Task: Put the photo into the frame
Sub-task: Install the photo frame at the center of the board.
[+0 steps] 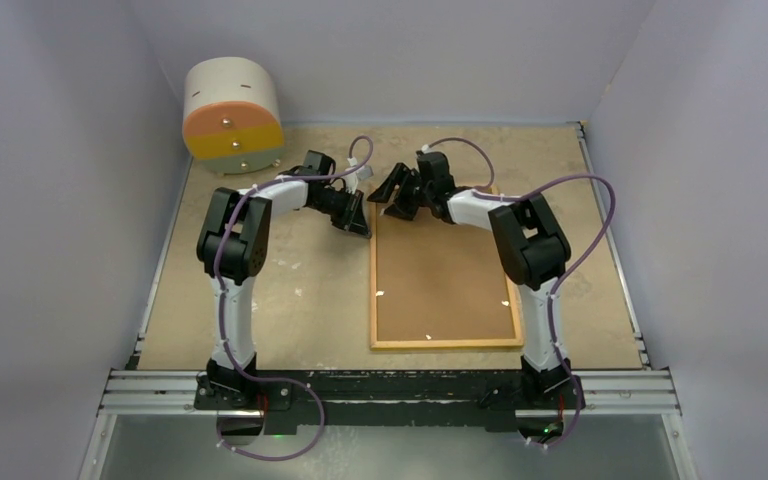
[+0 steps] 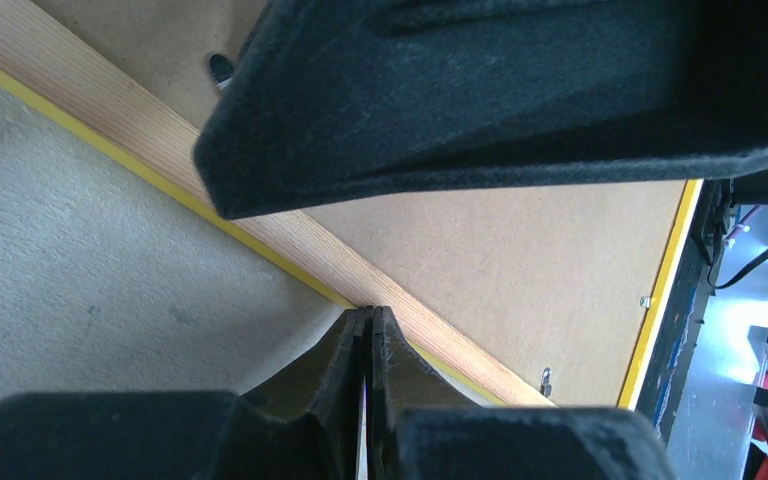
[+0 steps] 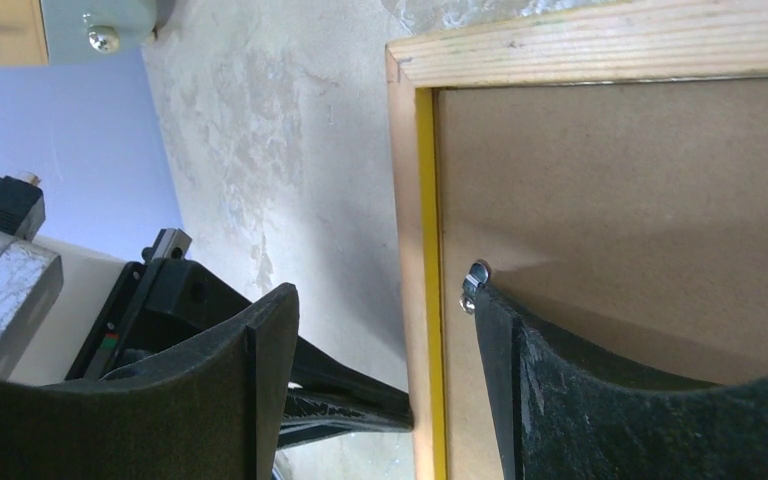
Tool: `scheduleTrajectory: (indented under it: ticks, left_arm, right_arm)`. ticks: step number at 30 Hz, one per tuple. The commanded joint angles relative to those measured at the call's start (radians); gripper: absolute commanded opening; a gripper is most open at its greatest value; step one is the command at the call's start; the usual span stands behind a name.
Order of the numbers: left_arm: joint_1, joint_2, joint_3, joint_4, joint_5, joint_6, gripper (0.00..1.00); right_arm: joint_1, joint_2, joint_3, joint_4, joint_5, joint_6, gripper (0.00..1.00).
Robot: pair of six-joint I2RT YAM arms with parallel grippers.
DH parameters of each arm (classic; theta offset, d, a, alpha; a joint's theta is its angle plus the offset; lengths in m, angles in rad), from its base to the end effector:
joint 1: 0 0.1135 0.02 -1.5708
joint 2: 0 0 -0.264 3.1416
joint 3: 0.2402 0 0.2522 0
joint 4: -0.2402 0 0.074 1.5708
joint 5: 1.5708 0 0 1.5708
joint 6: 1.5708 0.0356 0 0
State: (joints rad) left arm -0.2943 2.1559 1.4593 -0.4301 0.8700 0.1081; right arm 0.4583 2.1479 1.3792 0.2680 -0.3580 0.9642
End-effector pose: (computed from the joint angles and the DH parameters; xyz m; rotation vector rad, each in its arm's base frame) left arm 0.4073 -0.1519 0.1349 0.7646 2.4225 -1.2220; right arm 0.4214 0.2218 0.1560 0.3323 2.2582 1.1892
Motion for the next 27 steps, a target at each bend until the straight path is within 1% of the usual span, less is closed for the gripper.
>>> scheduleTrajectory:
  ticks: [1,16,27]
  left_arm:
    - [-0.006,0.013,-0.016,-0.040,-0.095,0.040,0.05]
    - [-0.006,0.012,-0.008,-0.050,-0.101,0.053,0.03]
    - [-0.006,0.009,-0.004,-0.054,-0.095,0.053,0.02]
  right_arm:
    - [0.015,0.025,0.046,-0.032,-0.007,0.012,0.68]
    - [0.022,0.050,0.071,-0.029,-0.024,0.014,0.67]
    - [0.022,0.078,0.108,-0.040,-0.093,0.005,0.66]
